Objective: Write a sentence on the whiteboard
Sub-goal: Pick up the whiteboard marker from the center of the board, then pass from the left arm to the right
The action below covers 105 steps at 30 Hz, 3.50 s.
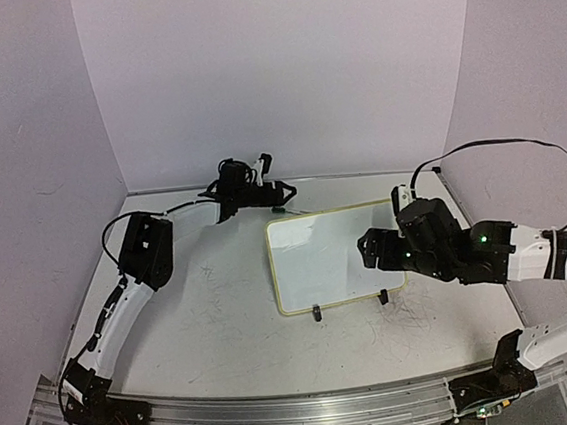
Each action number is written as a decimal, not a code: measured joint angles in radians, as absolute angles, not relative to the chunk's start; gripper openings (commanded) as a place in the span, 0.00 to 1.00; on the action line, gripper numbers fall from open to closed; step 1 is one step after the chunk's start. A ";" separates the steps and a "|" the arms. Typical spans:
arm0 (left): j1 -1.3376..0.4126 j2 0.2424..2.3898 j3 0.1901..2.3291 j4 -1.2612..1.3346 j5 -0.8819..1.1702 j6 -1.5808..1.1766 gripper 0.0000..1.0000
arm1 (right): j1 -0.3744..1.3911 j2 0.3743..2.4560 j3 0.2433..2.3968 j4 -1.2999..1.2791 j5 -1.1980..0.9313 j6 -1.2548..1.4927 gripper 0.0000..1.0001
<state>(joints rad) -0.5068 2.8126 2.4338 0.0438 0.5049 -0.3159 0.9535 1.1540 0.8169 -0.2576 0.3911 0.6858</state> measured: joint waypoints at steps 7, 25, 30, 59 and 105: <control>-0.507 2.851 2.439 0.007 0.516 -0.322 0.81 | 0.953 1.179 0.817 -0.260 0.391 0.689 0.85; -0.511 2.615 2.064 -0.086 0.572 -0.219 0.59 | 0.953 1.188 0.825 -0.251 0.375 0.688 0.84; -0.530 2.535 1.964 -0.127 0.489 -0.163 0.66 | 0.953 1.188 0.825 -0.247 0.371 0.688 0.84; -0.704 2.479 1.846 -0.074 -0.062 0.108 0.12 | 0.953 1.186 0.825 -0.244 0.377 0.658 0.85; -0.712 1.034 1.057 -0.280 0.406 -0.337 0.00 | 0.946 1.155 1.121 -0.194 -0.244 0.500 0.98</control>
<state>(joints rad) -0.7123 1.0345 1.0571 -0.2803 0.4061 -0.3374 0.9457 1.1547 1.1214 -0.1939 -0.2435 0.5003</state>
